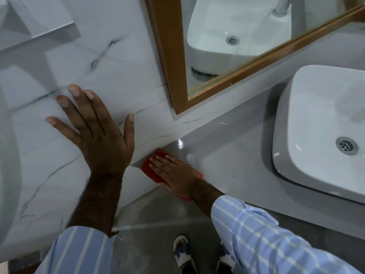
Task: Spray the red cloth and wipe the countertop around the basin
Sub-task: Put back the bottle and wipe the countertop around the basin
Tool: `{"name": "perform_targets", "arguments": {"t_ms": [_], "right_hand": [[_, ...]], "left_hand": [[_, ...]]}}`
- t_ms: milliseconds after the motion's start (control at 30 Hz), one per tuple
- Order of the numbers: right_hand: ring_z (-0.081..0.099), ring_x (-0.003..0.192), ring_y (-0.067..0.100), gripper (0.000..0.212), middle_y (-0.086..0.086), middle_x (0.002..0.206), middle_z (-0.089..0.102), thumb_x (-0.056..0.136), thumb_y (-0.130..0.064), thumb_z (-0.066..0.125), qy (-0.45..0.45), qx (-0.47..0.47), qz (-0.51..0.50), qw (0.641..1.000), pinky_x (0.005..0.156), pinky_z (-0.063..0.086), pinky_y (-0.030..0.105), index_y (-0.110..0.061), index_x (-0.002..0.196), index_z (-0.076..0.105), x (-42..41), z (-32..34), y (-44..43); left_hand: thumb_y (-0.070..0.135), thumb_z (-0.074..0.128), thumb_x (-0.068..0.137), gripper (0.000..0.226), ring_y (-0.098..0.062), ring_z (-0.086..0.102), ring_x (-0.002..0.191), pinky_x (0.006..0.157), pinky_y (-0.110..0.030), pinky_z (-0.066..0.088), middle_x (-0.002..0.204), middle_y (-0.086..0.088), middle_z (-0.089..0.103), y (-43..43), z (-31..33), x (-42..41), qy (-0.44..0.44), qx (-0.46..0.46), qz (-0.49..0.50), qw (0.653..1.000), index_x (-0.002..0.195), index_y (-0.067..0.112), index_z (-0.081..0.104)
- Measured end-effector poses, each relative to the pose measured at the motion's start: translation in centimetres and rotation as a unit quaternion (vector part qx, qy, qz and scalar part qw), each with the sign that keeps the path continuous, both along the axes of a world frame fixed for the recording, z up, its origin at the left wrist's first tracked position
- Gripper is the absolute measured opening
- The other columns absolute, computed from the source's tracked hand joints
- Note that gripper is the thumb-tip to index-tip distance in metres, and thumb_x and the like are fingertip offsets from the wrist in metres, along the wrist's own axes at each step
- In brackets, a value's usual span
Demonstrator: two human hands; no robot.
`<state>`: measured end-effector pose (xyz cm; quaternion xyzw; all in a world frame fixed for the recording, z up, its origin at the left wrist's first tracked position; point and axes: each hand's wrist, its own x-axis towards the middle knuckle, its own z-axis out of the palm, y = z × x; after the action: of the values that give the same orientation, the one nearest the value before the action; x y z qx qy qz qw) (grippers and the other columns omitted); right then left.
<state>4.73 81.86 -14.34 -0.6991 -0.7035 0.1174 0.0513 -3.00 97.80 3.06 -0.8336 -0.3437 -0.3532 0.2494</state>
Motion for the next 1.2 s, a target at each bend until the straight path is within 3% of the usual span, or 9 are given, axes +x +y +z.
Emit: {"name": "perform_targets", "arguments": {"t_ms": [100, 167, 267, 400, 533, 667, 900, 1100, 1200], "right_hand": [[0.011, 0.163, 0.026, 0.07, 0.011, 0.176, 0.015, 0.111, -0.048, 0.032, 0.011, -0.003, -0.005, 1.0, 0.133, 0.01, 0.044, -0.009, 0.166, 0.014, 1.3, -0.1, -0.3], [0.01, 0.163, 0.026, 0.07, 0.012, 0.175, 0.016, 0.111, -0.049, 0.032, 0.032, 0.005, -0.05, 0.998, 0.133, 0.01, 0.045, -0.008, 0.166, 0.017, 2.3, 0.0, -0.5], [0.012, 0.163, 0.024, 0.071, 0.009, 0.175, 0.02, 0.11, -0.053, 0.029, 0.033, 0.009, -0.14, 0.99, 0.134, 0.009, 0.044, -0.011, 0.166, 0.02, 3.9, 0.0, -1.8], [0.008, 0.163, 0.023, 0.074, 0.006, 0.176, 0.014, 0.107, -0.06, 0.023, 0.053, 0.002, -0.3, 0.953, 0.133, 0.008, 0.044, -0.017, 0.167, 0.016, 8.5, 0.1, -5.1], [0.002, 0.164, 0.023, 0.075, 0.006, 0.177, 0.008, 0.107, -0.06, 0.013, -0.013, -0.029, -0.301, 0.953, 0.133, 0.005, 0.047, -0.015, 0.168, 0.009, 13.0, 0.1, -6.8], [0.005, 0.164, 0.023, 0.075, 0.006, 0.177, 0.011, 0.108, -0.06, 0.016, -0.011, -0.02, -0.333, 0.943, 0.133, 0.006, 0.048, -0.015, 0.168, 0.01, 13.4, -0.1, -7.0], [0.007, 0.164, 0.027, 0.076, 0.01, 0.177, 0.011, 0.108, -0.059, 0.016, 0.002, -0.012, -0.483, 0.875, 0.133, 0.004, 0.048, -0.012, 0.167, 0.012, 14.3, 0.2, -6.9], [0.008, 0.163, 0.033, 0.078, 0.016, 0.176, 0.011, 0.108, -0.057, 0.018, 0.021, -0.014, -0.626, 0.779, 0.132, 0.009, 0.052, -0.005, 0.166, 0.01, 12.3, 0.3, -7.3], [0.011, 0.162, 0.034, 0.077, 0.019, 0.175, 0.015, 0.109, -0.053, 0.023, 0.016, -0.016, -0.635, 0.772, 0.132, 0.011, 0.054, -0.002, 0.165, 0.012, 9.0, 0.4, -8.7]], "left_hand": [[0.054, 0.051, 0.104, 0.085, -0.056, 0.023, 0.145, 0.125, -0.059, -0.009, 0.156, -0.039, 0.035, 0.1, -0.2, 0.0, 0.006, -0.006, 0.002, 1.0, 0.156, -0.006, 0.019], [0.052, 0.051, 0.104, 0.085, -0.059, 0.027, 0.144, 0.121, -0.076, 0.01, 0.156, -0.04, 0.034, 0.3, -0.4, -0.1, 0.004, -0.021, -0.003, 1.0, 0.156, -0.006, 0.018], [0.052, 0.05, 0.105, 0.084, -0.061, 0.029, 0.145, 0.111, -0.084, 0.026, 0.159, -0.039, 0.032, 0.8, -0.9, -0.6, -0.004, -0.055, -0.024, 0.998, 0.159, -0.003, 0.016], [0.055, 0.046, 0.105, 0.086, -0.06, 0.027, 0.149, 0.109, -0.082, 0.029, 0.163, -0.036, 0.027, 1.7, -1.6, -1.3, 0.003, -0.084, -0.028, 0.996, 0.162, 0.002, 0.009], [0.056, 0.044, 0.105, 0.087, -0.059, 0.026, 0.15, 0.11, -0.08, 0.029, 0.164, -0.035, 0.025, 1.8, -2.1, -1.1, 0.001, -0.103, -0.027, 0.994, 0.162, 0.003, 0.007], [0.059, 0.041, 0.105, 0.087, -0.056, 0.024, 0.152, 0.113, -0.077, 0.028, 0.167, -0.032, 0.022, 2.3, -2.5, -1.2, 0.002, -0.117, -0.018, 0.993, 0.163, 0.005, 0.005], [0.06, 0.039, 0.105, 0.088, -0.055, 0.022, 0.153, 0.114, -0.076, 0.027, 0.168, -0.031, 0.019, 2.5, -2.5, -1.4, 0.008, -0.132, -0.032, 0.991, 0.164, 0.007, 0.0], [0.058, 0.04, 0.105, 0.086, -0.056, 0.024, 0.152, 0.111, -0.079, 0.028, 0.167, -0.032, 0.022, 2.2, -2.2, -1.6, 0.013, -0.125, -0.037, 0.991, 0.163, 0.006, 0.005], [0.058, 0.042, 0.105, 0.087, -0.057, 0.026, 0.151, 0.11, -0.079, 0.03, 0.166, -0.032, 0.023, 2.0, -2.3, -1.4, 0.005, -0.125, -0.039, 0.991, 0.164, 0.007, 0.003]]}}
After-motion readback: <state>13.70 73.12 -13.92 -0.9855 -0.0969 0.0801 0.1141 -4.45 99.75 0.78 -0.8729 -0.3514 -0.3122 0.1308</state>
